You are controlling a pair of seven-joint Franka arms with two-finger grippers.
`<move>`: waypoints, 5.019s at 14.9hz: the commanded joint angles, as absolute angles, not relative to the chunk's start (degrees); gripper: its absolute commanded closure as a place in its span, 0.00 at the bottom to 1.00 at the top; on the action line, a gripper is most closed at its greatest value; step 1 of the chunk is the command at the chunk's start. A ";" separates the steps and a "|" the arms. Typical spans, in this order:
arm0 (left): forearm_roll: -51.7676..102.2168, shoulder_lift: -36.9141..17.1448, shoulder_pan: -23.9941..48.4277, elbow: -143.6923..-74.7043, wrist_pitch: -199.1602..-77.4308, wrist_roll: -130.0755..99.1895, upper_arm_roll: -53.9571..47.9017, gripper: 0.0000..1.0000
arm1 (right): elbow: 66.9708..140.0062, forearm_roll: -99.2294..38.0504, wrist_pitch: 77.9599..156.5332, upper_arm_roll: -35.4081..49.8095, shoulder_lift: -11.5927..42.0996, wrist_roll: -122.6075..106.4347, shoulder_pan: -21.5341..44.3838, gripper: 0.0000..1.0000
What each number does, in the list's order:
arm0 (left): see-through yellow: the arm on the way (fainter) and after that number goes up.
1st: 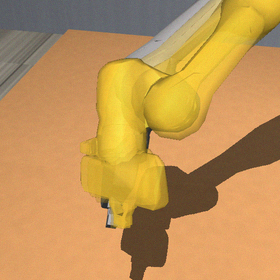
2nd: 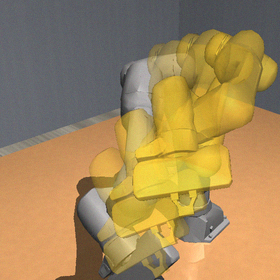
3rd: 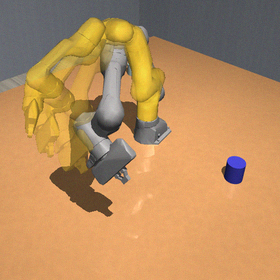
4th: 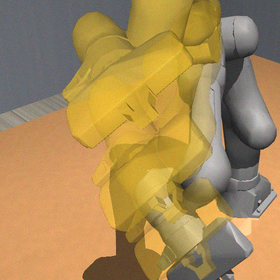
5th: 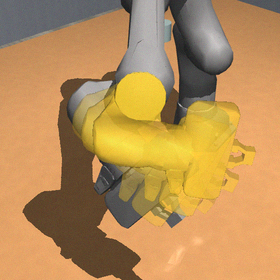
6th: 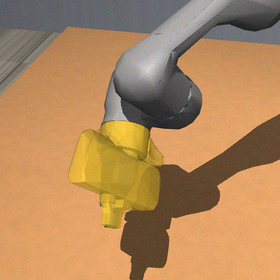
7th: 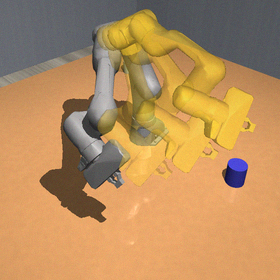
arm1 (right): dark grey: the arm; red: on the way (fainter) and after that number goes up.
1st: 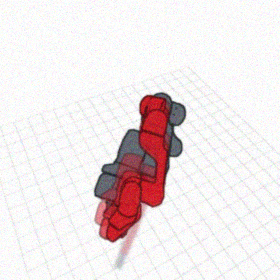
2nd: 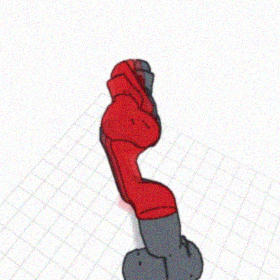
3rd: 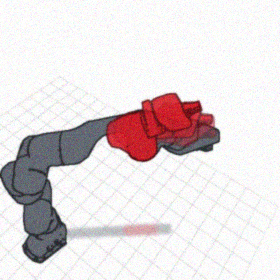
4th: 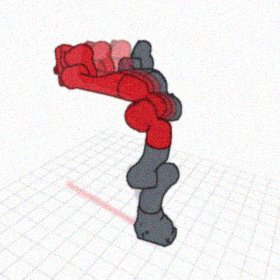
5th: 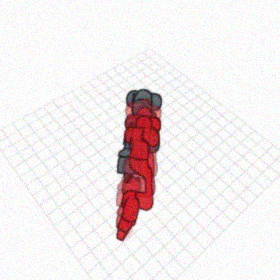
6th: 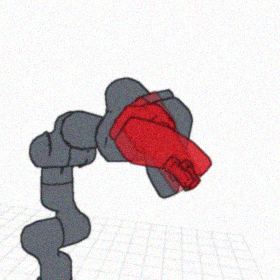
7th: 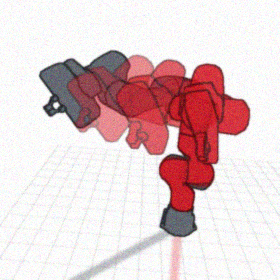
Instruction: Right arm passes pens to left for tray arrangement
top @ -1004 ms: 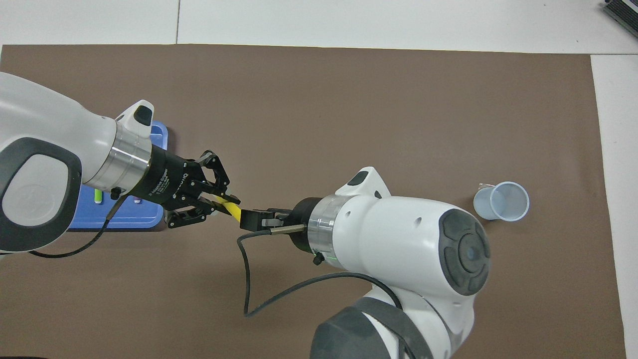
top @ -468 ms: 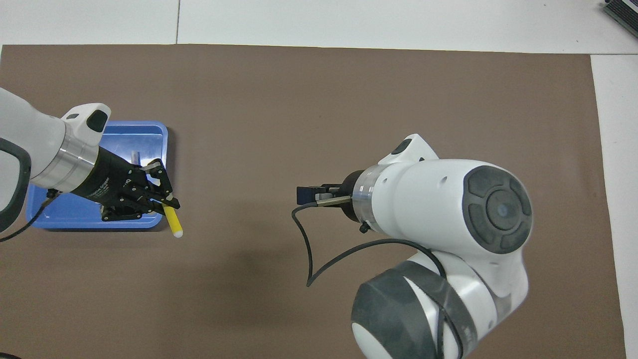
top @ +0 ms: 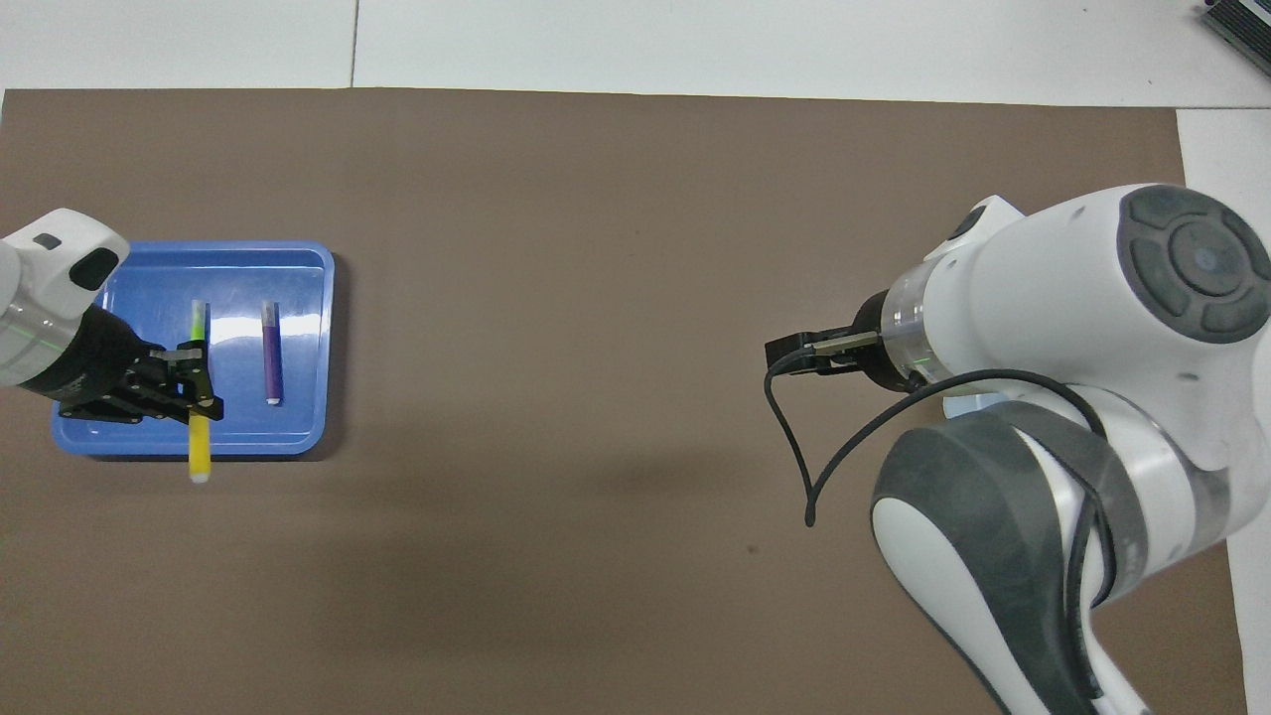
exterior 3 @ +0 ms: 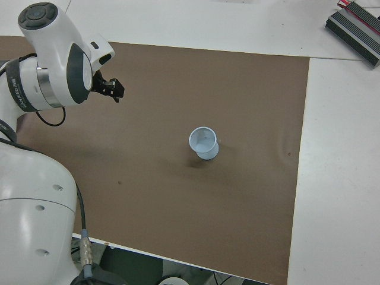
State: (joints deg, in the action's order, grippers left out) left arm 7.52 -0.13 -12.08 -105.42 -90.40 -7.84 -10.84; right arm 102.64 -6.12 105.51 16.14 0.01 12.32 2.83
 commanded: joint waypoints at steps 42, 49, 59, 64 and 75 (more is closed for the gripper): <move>-8.35 -21.27 -23.47 -109.88 -130.72 9.76 -11.16 0.00 | 92.46 -0.44 88.95 10.99 0.00 3.08 -5.10 0.00; -8.17 -17.32 -21.71 -100.30 -115.78 9.67 -11.51 0.00 | 92.81 -0.53 89.47 11.16 -0.09 3.08 -5.01 0.00; -5.19 -10.56 -14.86 -86.14 -91.33 -2.89 -11.78 0.00 | 92.72 -0.53 89.65 11.16 -0.09 3.08 -5.01 0.00; -2.12 -3.35 -14.06 -86.48 -88.08 -2.90 -12.13 0.00 | 92.64 -0.44 89.56 11.16 -0.09 3.08 -5.01 0.00; 0.62 3.16 -4.14 -88.85 -86.48 -2.90 -5.20 0.00 | 92.37 -0.44 89.38 11.16 0.00 3.08 -5.01 0.00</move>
State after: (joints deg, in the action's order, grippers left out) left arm 0.05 1.58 -7.32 -86.40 -86.64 -2.51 -8.53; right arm 92.64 0.71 90.06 10.76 0.42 3.51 -4.26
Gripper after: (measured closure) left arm 0.000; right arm 0.000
